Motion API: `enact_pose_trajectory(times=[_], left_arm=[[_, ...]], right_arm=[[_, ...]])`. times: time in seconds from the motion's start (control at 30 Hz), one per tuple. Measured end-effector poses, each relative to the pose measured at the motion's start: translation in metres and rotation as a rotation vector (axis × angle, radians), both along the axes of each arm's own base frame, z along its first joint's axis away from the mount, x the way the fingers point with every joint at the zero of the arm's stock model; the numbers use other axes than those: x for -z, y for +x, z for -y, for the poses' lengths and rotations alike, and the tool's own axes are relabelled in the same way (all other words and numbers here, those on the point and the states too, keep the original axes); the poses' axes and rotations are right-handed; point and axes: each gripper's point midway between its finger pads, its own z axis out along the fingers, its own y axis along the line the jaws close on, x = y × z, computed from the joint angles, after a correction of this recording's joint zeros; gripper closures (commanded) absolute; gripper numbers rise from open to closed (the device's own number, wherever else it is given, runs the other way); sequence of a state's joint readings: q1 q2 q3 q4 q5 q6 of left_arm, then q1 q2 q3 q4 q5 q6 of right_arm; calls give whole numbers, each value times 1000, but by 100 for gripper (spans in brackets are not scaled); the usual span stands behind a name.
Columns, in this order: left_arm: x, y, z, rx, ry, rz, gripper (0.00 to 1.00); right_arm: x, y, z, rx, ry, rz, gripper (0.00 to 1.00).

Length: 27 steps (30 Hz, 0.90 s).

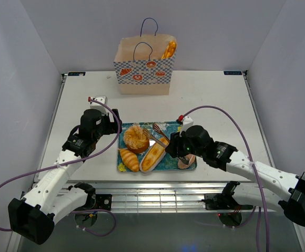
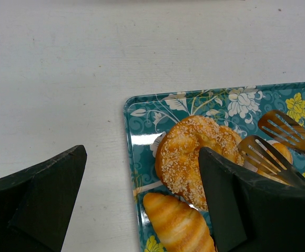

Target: Place the fake bread into the paper bag

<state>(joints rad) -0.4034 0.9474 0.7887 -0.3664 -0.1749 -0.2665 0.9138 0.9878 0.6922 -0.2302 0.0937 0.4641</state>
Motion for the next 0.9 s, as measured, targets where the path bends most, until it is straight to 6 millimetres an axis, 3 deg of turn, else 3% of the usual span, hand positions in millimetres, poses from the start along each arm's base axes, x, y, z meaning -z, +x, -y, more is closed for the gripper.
enact_pose_trajectory(times=[0.27,0.7,0.9], left_arm=[[1,0,0,0,1,-2,2],[4,1,1,1,5,-13,2],[4,1,1,3,5,-14,2]], right_arm=[[5,5,-18,-20,7,-1,47],[-11,8,-24,-2,72,26,47],[-3,8,-33,-23,54,6,47]])
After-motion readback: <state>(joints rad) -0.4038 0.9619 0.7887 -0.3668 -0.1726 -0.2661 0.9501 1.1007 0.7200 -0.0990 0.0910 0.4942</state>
